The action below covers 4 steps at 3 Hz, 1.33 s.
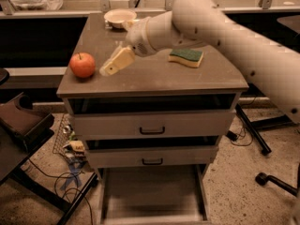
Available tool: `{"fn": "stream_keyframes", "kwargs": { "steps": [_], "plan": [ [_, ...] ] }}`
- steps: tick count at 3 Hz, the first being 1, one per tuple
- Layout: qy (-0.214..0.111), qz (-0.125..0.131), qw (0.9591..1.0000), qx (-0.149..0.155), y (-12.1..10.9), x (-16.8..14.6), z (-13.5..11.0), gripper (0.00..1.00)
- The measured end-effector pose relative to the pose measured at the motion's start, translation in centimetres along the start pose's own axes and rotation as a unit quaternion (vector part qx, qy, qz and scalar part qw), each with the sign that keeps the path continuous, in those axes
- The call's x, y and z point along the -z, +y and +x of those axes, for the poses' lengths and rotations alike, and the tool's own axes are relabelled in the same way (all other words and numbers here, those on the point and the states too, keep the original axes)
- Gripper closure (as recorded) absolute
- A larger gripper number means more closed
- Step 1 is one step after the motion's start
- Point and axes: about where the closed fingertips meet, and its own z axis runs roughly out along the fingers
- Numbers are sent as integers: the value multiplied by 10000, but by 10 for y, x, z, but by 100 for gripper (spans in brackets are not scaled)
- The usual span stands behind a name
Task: Place apple into bottom drawer
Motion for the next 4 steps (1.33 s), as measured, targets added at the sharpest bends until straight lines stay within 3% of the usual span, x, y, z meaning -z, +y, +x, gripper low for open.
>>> {"fn": "stream_keyframes", "kwargs": {
  "steps": [1, 2, 3, 4],
  "plan": [
    [-461, -196, 9986, -136, 0, -54, -8, 0],
    [-555, -319, 9979, -139, 4, -84, -9, 0],
    [-579, -595, 9964, -144, 14, -116, -7, 3],
    [-510, -736, 9959, -131, 19, -129, -4, 8]
  ]
}}
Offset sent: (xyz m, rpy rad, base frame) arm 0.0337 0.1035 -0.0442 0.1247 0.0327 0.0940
